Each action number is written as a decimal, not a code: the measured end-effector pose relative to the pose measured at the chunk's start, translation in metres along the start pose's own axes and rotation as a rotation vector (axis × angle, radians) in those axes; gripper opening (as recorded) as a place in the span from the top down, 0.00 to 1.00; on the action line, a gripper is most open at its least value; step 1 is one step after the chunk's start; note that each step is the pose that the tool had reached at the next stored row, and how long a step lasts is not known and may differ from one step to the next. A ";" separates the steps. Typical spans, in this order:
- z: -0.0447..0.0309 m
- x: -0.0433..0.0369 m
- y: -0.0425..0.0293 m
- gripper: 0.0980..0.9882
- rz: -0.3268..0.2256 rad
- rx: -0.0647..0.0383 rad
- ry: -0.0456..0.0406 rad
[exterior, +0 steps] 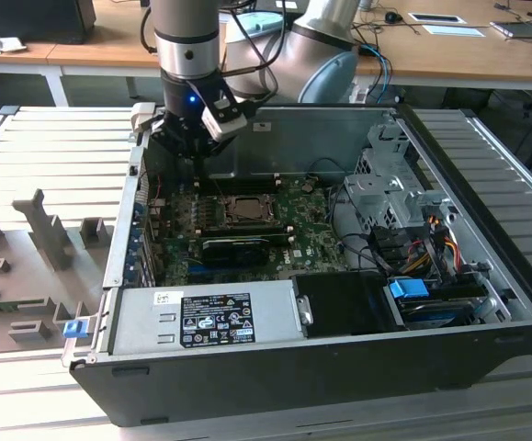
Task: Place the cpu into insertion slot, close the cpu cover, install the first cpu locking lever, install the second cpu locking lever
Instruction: 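Install the first cpu locking lever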
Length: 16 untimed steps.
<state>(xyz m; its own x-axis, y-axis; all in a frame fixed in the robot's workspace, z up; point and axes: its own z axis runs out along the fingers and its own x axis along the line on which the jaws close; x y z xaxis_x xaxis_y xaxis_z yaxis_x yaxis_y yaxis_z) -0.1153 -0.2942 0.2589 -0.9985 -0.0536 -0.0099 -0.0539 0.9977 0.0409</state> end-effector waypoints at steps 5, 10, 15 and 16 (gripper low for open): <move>0.0022 -0.0002 0.0075 0.99 0.000 0.000 0.0000; 0.0025 -0.0051 0.0094 0.99 0.000 0.000 0.0000; 0.0033 -0.0150 0.0089 0.99 0.000 0.000 -0.0001; 0.0036 -0.0164 0.0088 0.99 0.000 0.000 0.0000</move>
<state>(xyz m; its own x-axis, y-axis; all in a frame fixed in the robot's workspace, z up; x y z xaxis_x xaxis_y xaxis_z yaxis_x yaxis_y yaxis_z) -0.0994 -0.2844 0.2558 -0.9985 -0.0535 -0.0099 -0.0539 0.9977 0.0409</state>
